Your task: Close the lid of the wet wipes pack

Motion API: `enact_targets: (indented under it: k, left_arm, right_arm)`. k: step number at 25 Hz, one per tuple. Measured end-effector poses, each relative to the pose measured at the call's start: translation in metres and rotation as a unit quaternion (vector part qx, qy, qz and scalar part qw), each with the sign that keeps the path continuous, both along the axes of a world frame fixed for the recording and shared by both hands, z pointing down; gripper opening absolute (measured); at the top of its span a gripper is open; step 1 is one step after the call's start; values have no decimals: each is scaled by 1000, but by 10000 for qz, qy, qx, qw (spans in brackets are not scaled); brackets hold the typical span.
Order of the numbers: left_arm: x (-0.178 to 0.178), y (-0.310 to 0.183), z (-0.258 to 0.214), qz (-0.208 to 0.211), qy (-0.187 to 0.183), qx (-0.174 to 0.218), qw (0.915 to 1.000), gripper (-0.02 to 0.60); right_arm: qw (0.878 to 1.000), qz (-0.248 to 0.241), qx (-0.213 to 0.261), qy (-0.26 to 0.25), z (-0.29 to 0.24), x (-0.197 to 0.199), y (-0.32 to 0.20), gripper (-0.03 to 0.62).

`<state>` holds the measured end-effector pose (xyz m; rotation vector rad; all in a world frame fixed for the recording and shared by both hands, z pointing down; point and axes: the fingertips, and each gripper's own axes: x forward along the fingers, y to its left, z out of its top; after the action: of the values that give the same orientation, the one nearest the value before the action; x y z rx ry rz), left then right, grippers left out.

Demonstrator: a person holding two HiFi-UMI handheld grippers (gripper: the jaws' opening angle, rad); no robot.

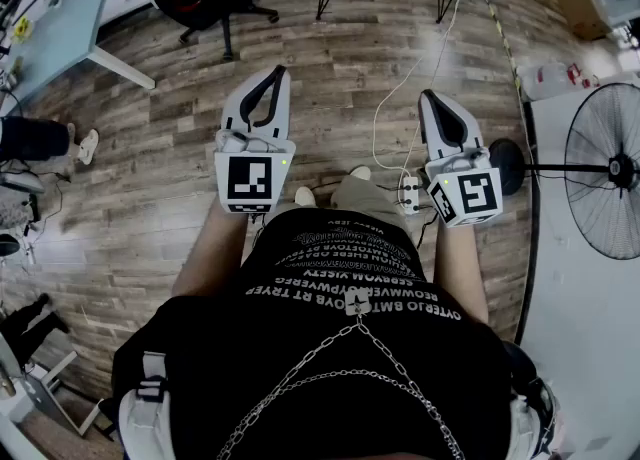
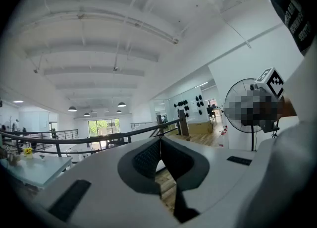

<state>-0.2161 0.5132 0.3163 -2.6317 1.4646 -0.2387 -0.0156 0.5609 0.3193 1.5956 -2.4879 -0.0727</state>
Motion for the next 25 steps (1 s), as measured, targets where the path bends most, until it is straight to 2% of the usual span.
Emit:
enact_targets:
  k: [9, 14, 15, 19, 22, 25]
  left_arm:
    - [22, -34, 7, -128, 2, 33, 9999, 28]
    - [44, -66, 11, -164, -75, -22, 9998, 28]
    - [47, -73, 12, -182, -85, -52, 9998, 28]
    - [60, -97, 19, -246, -126, -138, 9995, 28]
    - [73, -116, 20, -281, -143, -177, 9993, 28]
    - [90, -137, 16, -267, -121, -163, 9994, 28]
  right_arm:
    - [9998, 198, 29, -26, 13, 30, -32, 6]
    - [9999, 57, 59, -150, 15, 49, -69, 10]
    - [9999, 23, 66, -145, 16, 52, -77, 16]
    - [9998, -85, 19, -190, 23, 66, -106, 113]
    - [9997, -170, -23, -192, 27, 78, -127, 153]
    - [9995, -258, -74, -168, 28, 92, -146, 166]
